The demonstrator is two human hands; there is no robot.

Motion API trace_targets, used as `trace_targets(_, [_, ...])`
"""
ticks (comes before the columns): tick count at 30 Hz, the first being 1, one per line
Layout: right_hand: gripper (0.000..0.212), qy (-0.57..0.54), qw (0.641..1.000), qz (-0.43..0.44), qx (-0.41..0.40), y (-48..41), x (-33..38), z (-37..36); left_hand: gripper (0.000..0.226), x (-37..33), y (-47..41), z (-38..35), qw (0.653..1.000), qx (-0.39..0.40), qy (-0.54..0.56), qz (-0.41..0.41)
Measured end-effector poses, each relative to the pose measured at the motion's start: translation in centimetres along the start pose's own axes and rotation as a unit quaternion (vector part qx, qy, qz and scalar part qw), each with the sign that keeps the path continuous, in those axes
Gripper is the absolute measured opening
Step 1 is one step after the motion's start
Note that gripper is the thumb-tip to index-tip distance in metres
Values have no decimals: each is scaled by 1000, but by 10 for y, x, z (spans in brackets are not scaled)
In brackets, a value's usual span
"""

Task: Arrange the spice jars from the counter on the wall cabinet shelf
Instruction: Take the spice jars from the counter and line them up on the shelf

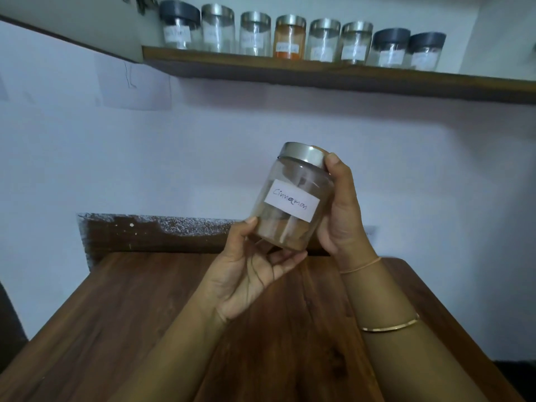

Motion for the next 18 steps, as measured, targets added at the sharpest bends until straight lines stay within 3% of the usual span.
trace_targets(3, [102,-44,999,-25,6,2,0,-11,85,-3,7,-8,1000,3,-8,-17])
trace_targets(7, [68,-87,995,-35,36,2,1,-20,80,-6,15,-12,999,2,-12,-31])
trace_targets(9, [65,-99,993,-38,47,2,1,-24,90,-7,18,-16,999,2,-24,-39])
trace_targets(13, [88,-108,991,-49,62,0,0,-28,107,-7,21,-24,998,0,-50,-45])
trace_targets(18, [92,-130,984,-86,88,1,3,-25,105,-4,17,-30,996,4,-75,-42])
Point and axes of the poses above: each hand's wrist, its own y-axis away from the middle knuckle, its own z-axis out of the back of the hand, x = y × z, the point moved 6 cm from there along -y, towards the middle knuckle, and after that the axes turned 15 degrees about z, right-handed, at the moved point
